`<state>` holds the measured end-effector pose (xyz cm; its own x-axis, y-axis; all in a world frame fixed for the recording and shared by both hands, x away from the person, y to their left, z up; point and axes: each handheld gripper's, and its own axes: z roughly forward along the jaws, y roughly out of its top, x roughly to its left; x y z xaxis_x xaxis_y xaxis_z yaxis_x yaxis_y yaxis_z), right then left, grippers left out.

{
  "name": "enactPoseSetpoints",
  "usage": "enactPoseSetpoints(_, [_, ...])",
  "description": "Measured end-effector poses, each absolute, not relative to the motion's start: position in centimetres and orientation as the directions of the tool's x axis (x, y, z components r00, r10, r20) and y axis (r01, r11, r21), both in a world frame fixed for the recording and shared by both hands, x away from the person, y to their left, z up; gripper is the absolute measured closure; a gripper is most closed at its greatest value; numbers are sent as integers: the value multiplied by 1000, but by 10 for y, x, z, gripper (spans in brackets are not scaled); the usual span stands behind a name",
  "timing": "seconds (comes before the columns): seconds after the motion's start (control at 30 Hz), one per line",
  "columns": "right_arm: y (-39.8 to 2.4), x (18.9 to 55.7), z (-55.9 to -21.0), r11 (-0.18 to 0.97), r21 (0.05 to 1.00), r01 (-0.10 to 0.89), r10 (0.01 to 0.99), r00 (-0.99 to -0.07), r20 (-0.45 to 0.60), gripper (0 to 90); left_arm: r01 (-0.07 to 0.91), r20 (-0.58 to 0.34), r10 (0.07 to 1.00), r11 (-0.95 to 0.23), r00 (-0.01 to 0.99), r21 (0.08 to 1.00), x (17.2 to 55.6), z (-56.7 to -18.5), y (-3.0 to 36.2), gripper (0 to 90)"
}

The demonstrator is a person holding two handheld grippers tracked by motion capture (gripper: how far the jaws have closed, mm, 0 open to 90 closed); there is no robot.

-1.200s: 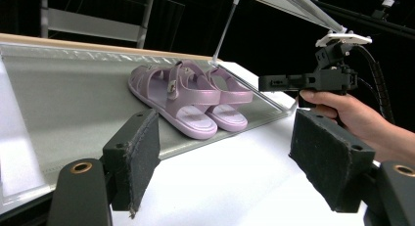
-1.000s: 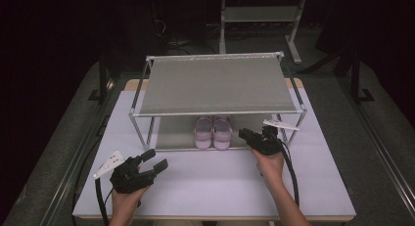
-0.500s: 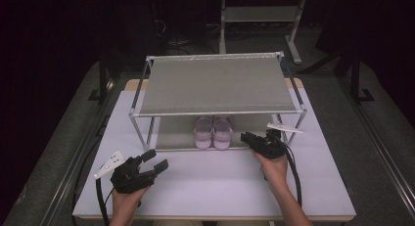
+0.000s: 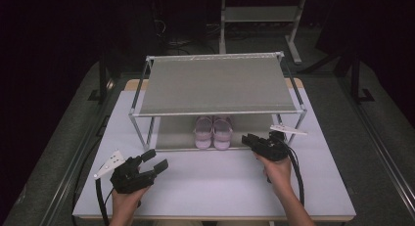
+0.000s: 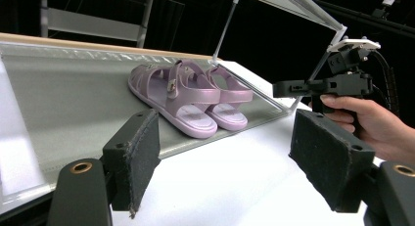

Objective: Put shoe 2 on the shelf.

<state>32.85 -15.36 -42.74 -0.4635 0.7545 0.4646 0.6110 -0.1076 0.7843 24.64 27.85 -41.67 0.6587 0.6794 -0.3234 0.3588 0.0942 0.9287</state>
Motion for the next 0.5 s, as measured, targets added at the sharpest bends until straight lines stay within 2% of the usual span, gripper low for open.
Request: enactPoseSetpoints(0.5, [-168,317,-433,-98,777,622,749,-468,469,595,358,-322,679,93,660,929,246,-417,278,265])
